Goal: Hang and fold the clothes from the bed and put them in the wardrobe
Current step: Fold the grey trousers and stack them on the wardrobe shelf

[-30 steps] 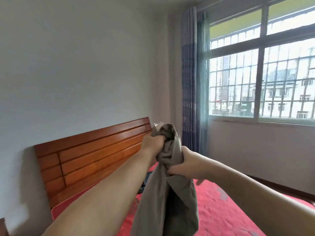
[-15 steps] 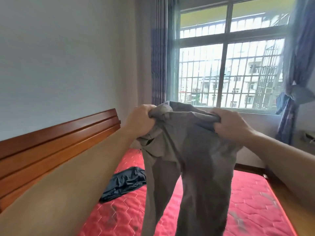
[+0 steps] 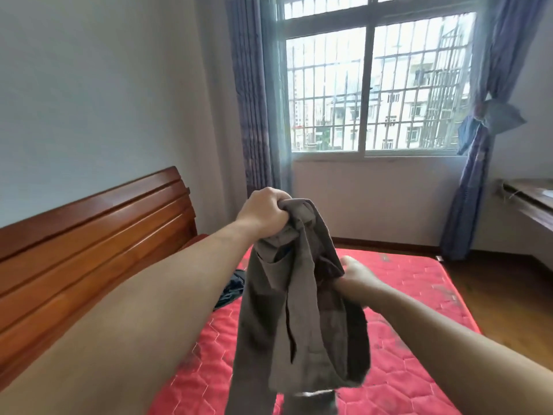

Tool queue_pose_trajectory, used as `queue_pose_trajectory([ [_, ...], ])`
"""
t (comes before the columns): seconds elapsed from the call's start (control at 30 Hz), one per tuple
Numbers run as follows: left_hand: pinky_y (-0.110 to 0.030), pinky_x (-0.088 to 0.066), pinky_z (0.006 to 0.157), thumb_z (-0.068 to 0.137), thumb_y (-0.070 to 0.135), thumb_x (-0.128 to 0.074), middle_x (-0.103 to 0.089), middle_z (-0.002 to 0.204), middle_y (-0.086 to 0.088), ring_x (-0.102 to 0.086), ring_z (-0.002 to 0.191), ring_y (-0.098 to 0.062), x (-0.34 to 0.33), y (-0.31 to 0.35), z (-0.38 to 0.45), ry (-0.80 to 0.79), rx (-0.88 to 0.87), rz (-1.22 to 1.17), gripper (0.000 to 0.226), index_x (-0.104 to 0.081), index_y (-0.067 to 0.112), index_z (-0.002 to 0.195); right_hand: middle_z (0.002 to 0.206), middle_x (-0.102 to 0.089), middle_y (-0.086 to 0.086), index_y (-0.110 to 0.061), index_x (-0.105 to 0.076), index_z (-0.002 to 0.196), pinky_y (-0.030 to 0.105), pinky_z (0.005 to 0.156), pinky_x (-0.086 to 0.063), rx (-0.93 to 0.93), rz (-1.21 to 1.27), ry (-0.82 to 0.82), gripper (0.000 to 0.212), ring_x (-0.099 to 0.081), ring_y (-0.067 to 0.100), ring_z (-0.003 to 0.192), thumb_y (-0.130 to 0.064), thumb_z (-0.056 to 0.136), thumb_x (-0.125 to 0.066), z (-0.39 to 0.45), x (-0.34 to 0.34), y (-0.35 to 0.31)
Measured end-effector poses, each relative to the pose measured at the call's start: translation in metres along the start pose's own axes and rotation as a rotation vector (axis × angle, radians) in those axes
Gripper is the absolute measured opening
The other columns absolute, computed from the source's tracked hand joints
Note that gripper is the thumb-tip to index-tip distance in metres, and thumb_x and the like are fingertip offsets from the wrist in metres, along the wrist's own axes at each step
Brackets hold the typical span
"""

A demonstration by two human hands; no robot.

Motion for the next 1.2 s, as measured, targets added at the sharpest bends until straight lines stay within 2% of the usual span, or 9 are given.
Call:
queue_pose_trajectory([
  [0.13, -0.037, -0.053, 0.079, 0.072, 0.015, -0.048, -0.068, 0.08, 0.004, -0.062, 0.087, -0.025, 0.006, -0.024, -0.002, 0.023, 0.099, 0.073, 0.026, -0.063, 0.035, 0.065, 0.069, -0.064, 0.004, -0.013, -0.064, 0.074, 0.03, 0.047, -0.053, -0.027, -0.032, -0.07, 0.016, -0.062, 0.019, 0.059, -0.007, 0.079, -0.05, -0.007, -0.015, 0.02],
  [0.27, -0.03, -0.043, 0.062, 0.064, 0.018, -0.045, -0.063, 0.071, 0.001, -0.059, 0.075, -0.025, 0.003, -0.045, 0.01, 0.009, 0.194, 0.073, 0.012, -0.056, 0.02, 0.059, 0.062, -0.063, 0.003, -0.009, -0.063, 0.064, 0.031, 0.057, -0.046, 0.147, 0.048, 0.155, 0.022, -0.058, 0.019, 0.065, 0.001, 0.073, -0.046, -0.007, 0.007, -0.011],
  [0.37, -0.028, -0.038, 0.059, 0.06, 0.024, -0.046, -0.063, 0.069, -0.002, -0.057, 0.07, -0.024, -0.005, -0.058, 0.03, -0.024, 0.224, 0.04, 0.013, -0.055, 0.015, 0.055, 0.078, -0.069, -0.003, -0.02, -0.067, 0.079, 0.031, 0.06, -0.046, 0.174, 0.051, 0.146, 0.031, -0.064, 0.015, 0.075, -0.049, 0.084, -0.056, -0.008, 0.001, -0.039],
  [0.43, -0.029, -0.04, 0.06, 0.059, 0.026, -0.047, -0.064, 0.072, -0.003, -0.058, 0.072, -0.023, -0.009, -0.074, 0.045, -0.052, 0.234, 0.026, 0.017, -0.058, 0.013, 0.059, 0.09, -0.069, -0.013, -0.033, -0.064, 0.093, 0.027, 0.065, -0.047, 0.1, 0.116, 0.015, 0.053, -0.065, 0.008, 0.084, -0.078, 0.065, -0.06, -0.001, -0.025, -0.045],
  [0.5, -0.03, -0.044, 0.06, 0.06, 0.024, -0.047, -0.064, 0.072, -0.003, -0.059, 0.073, -0.024, -0.01, -0.094, 0.058, -0.091, 0.224, 0.009, 0.013, -0.053, 0.013, 0.059, 0.096, -0.069, -0.011, -0.033, -0.062, 0.099, 0.03, 0.074, -0.053, 0.054, 0.01, -0.048, 0.046, -0.066, 0.01, 0.089, -0.06, 0.063, -0.071, 0.013, -0.05, -0.041],
  [0.63, -0.033, -0.055, 0.071, 0.063, 0.021, -0.049, -0.066, 0.082, 0.001, -0.062, 0.081, -0.023, -0.012, -0.138, 0.074, -0.238, 0.095, 0.122, 0.021, -0.067, 0.019, 0.074, 0.088, -0.069, 0.004, -0.017, -0.066, 0.084, 0.033, 0.071, -0.057, -0.141, -0.455, 0.07, 0.014, -0.066, 0.022, 0.082, -0.014, 0.076, -0.055, 0.05, -0.041, -0.022],
  [0.87, -0.027, -0.038, 0.062, 0.074, 0.013, -0.056, -0.053, 0.075, 0.008, -0.06, 0.08, -0.025, -0.049, -0.2, 0.065, -0.407, -0.148, 0.459, 0.02, -0.063, 0.029, 0.083, 0.095, -0.069, -0.004, -0.036, -0.065, 0.09, 0.031, 0.065, -0.045, -0.058, -0.782, 0.389, 0.018, -0.064, 0.029, 0.088, -0.024, 0.081, -0.055, 0.084, -0.004, -0.032],
  [1.03, -0.031, -0.048, 0.068, 0.076, 0.013, -0.054, -0.067, 0.097, -0.003, -0.065, 0.092, -0.03, -0.104, -0.243, 0.031, -0.635, -0.202, 0.536, 0.028, -0.07, 0.026, 0.096, 0.069, -0.062, -0.014, -0.035, -0.056, 0.059, 0.027, 0.066, -0.049, -0.02, -0.723, -0.09, 0.027, -0.062, 0.015, 0.075, -0.02, 0.079, -0.065, 0.091, -0.05, 0.005],
  [1.2, -0.026, -0.043, 0.064, 0.08, 0.006, -0.044, -0.066, 0.095, -0.007, -0.057, 0.08, -0.026, -0.151, -0.264, 0.002, -1.079, -0.116, 0.522, 0.025, -0.064, 0.018, 0.087, 0.082, -0.068, -0.008, -0.029, -0.07, 0.079, 0.034, 0.078, -0.055, -0.256, -0.73, -0.538, 0.008, -0.066, 0.015, 0.085, -0.026, 0.073, -0.074, 0.086, -0.087, 0.049],
])
Point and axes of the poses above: each hand's wrist, its own z-axis towards the middle knuckle, its own x-axis out of the back of the hand, y = z × x, the point moved 8 cm from there along z, towards the middle knuckle
